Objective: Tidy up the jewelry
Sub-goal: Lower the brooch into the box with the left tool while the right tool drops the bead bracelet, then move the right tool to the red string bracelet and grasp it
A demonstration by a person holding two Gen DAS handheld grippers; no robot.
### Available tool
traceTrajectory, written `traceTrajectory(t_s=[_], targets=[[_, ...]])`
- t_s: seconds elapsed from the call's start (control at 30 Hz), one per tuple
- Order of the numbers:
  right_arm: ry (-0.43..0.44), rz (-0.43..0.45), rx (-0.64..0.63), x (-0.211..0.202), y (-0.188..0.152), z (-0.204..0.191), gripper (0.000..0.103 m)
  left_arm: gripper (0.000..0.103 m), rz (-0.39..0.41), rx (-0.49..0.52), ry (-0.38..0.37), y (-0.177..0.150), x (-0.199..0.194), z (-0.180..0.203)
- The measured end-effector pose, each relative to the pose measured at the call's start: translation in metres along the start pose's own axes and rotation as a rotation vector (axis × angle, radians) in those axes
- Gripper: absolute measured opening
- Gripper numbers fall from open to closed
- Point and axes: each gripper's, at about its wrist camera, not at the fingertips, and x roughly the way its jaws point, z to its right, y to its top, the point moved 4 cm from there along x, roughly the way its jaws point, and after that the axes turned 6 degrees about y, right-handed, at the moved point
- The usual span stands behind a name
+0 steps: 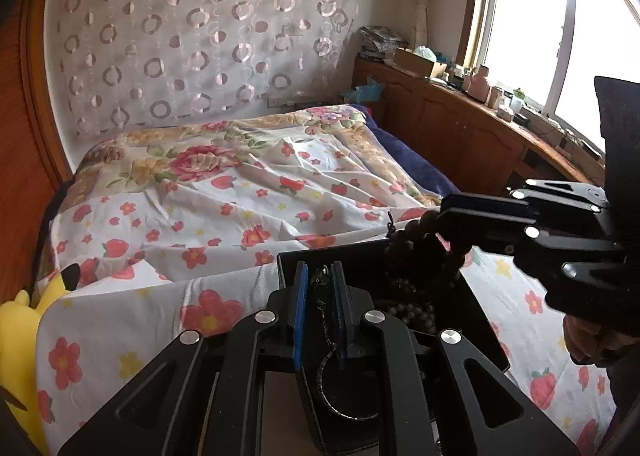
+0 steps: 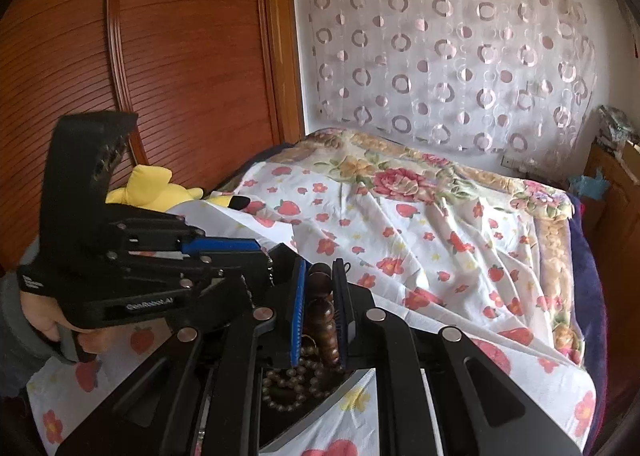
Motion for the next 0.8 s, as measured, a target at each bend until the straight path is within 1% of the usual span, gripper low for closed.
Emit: traceTrajectory(t_s=[0.03, 0.07, 0.23, 0.3, 0.33, 0.37, 0.4, 0.43, 0.47, 0.5, 0.53, 0.6, 0.63, 0.67, 0.73, 0.8], targets=[[-0.001, 0.000, -0.003, 0.001, -0.001, 0.000, 0.015, 0.025, 0.001, 0.007, 0.008, 0.000, 0.000, 0.000], [0.000, -0.004, 0.001, 0.001, -0.003, 0.001, 0.015, 0.031, 0.005, 0.010, 0.012, 0.001, 0.001, 0.000], [0.017, -0.020, 0.009, 0.002, -0.006, 0.003, 0.016, 0.034, 0.014, 0.021, 0.031, 0.001, -0.003, -0.002], [0.012, -0.023, 0.009, 0.001, -0.007, 0.003, 0.016, 0.041, 0.018, 0.021, 0.037, 0.001, -0.007, -0.002], [0.010, -0.024, 0.011, 0.000, -0.007, 0.003, 0.018, 0.046, 0.024, 0.017, 0.038, -0.001, -0.011, -0.003], [0.008, -0.022, 0.012, -0.001, -0.008, 0.001, 0.022, 0.050, 0.029, 0.015, 0.040, -0.002, -0.014, -0.003], [0.005, -0.019, 0.013, -0.003, -0.007, 0.000, 0.030, 0.051, 0.035, 0.012, 0.045, -0.004, -0.018, -0.003], [0.003, -0.014, 0.013, -0.006, -0.007, -0.002, 0.038, 0.055, 0.038, 0.008, 0.051, -0.007, -0.023, -0.004], [0.000, -0.009, 0.012, -0.009, -0.006, -0.003, 0.042, 0.060, 0.042, 0.003, 0.053, -0.010, -0.028, -0.004], [-0.009, -0.002, 0.007, -0.013, -0.005, -0.006, 0.047, 0.062, 0.045, -0.003, 0.053, -0.015, -0.034, -0.005], [-0.015, 0.005, 0.006, -0.019, -0.005, -0.008, 0.047, 0.065, 0.047, -0.008, 0.053, -0.020, -0.040, -0.005], [-0.020, 0.016, 0.017, -0.032, -0.008, -0.013, 0.047, 0.065, 0.051, -0.010, 0.063, -0.029, -0.052, -0.005], [-0.022, 0.019, 0.026, -0.039, -0.012, -0.015, 0.047, 0.068, 0.055, -0.014, 0.070, -0.036, -0.060, -0.005], [-0.021, 0.018, 0.035, -0.046, -0.016, -0.018, 0.047, 0.073, 0.059, -0.019, 0.071, -0.042, -0.069, -0.005], [-0.025, 0.007, 0.042, -0.062, -0.031, -0.029, 0.047, 0.079, 0.074, -0.040, 0.063, -0.057, -0.088, -0.003], [-0.034, -0.013, 0.039, -0.073, -0.047, -0.041, 0.047, 0.081, 0.082, -0.060, 0.055, -0.072, -0.104, -0.002]])
